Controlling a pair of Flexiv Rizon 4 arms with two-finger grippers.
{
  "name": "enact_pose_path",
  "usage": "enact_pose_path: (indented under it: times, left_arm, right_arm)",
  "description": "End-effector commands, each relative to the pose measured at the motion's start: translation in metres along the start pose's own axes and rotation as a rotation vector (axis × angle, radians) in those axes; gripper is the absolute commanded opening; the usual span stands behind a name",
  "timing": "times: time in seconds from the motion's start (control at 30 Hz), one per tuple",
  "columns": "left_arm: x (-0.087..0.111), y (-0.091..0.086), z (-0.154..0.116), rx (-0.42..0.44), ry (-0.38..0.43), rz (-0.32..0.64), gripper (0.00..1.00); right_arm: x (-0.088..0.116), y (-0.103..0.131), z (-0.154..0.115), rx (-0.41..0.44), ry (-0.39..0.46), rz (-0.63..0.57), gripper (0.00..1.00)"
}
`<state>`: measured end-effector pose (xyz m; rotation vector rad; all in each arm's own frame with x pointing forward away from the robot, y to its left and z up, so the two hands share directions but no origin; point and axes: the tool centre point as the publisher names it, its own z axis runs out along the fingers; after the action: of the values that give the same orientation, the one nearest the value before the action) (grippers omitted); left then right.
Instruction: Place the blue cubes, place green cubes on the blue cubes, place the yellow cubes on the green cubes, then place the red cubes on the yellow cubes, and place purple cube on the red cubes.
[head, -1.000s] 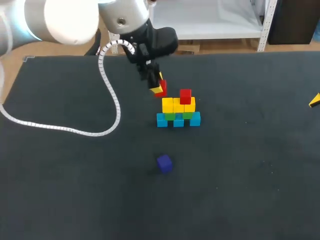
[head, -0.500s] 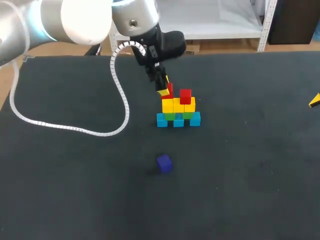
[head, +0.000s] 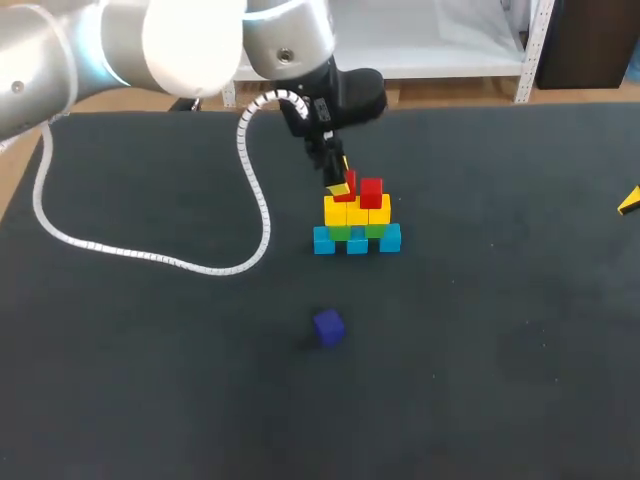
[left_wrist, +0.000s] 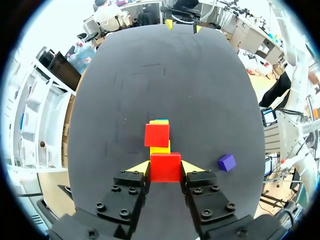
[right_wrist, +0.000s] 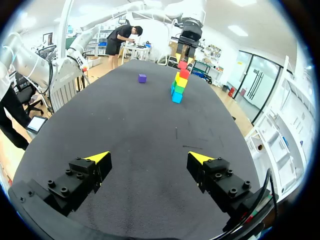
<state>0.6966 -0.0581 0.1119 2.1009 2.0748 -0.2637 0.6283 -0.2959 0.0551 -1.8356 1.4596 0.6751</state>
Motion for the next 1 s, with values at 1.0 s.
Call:
enact_pose_path:
  times: [1.0]
  left_arm:
    - [-0.0053, 0.0068, 0.0108, 0.019, 0.01, 0.026, 0.0]
  right_arm:
    - [0.0007, -0.0005, 0.0006, 0.0, -0.002, -0.001, 1.0]
